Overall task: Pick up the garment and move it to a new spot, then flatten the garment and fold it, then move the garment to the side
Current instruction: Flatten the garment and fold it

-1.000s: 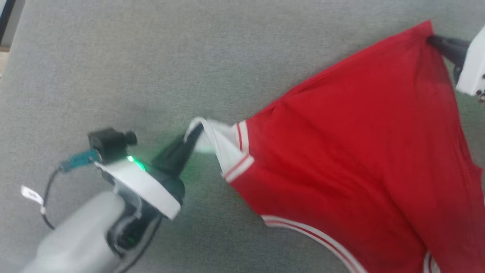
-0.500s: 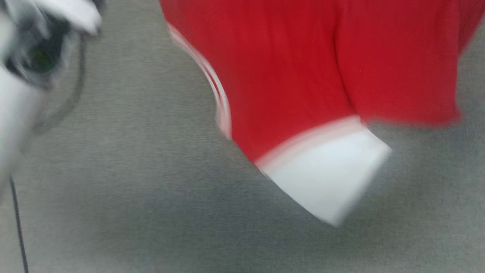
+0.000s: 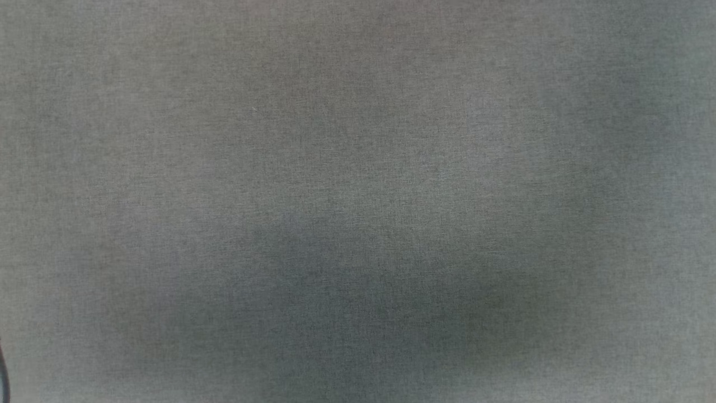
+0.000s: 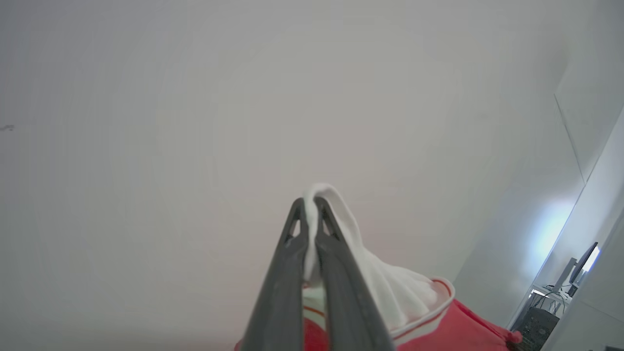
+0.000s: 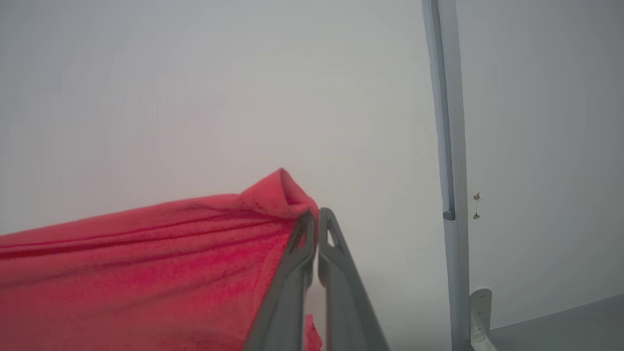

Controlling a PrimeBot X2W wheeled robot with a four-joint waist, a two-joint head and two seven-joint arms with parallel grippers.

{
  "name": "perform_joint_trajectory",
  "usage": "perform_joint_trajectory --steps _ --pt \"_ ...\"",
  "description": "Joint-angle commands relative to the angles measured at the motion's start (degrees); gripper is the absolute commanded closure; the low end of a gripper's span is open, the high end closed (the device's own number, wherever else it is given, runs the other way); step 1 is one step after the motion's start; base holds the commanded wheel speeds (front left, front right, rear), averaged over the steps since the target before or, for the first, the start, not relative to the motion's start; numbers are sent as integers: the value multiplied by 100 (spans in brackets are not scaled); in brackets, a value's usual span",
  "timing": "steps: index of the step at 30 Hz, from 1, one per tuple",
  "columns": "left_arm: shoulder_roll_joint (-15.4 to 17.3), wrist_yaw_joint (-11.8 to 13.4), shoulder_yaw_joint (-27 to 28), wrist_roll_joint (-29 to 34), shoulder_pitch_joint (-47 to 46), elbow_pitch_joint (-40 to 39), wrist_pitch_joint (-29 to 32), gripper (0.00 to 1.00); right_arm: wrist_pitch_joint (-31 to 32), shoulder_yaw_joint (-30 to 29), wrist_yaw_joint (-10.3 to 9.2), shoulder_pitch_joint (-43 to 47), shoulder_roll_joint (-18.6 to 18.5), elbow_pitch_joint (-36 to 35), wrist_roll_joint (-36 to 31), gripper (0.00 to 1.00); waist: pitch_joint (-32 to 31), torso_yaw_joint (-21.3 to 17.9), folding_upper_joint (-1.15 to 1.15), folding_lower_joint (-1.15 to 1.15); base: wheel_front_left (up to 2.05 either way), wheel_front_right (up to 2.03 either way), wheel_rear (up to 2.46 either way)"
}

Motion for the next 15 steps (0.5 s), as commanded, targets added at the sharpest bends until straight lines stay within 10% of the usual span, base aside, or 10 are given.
perform_joint_trajectory --steps 1,15 --pt "178 23 20 -119 293 -6 -44 100 15 32 -30 224 -52 128 -41 100 15 9 0 0 0 0 0" --pt "724 15 -141 -1319 4896 -2871 -292 100 1172 1203 -20 3287 -177 -1325 1201 100 -362 197 0 0 0 0 0"
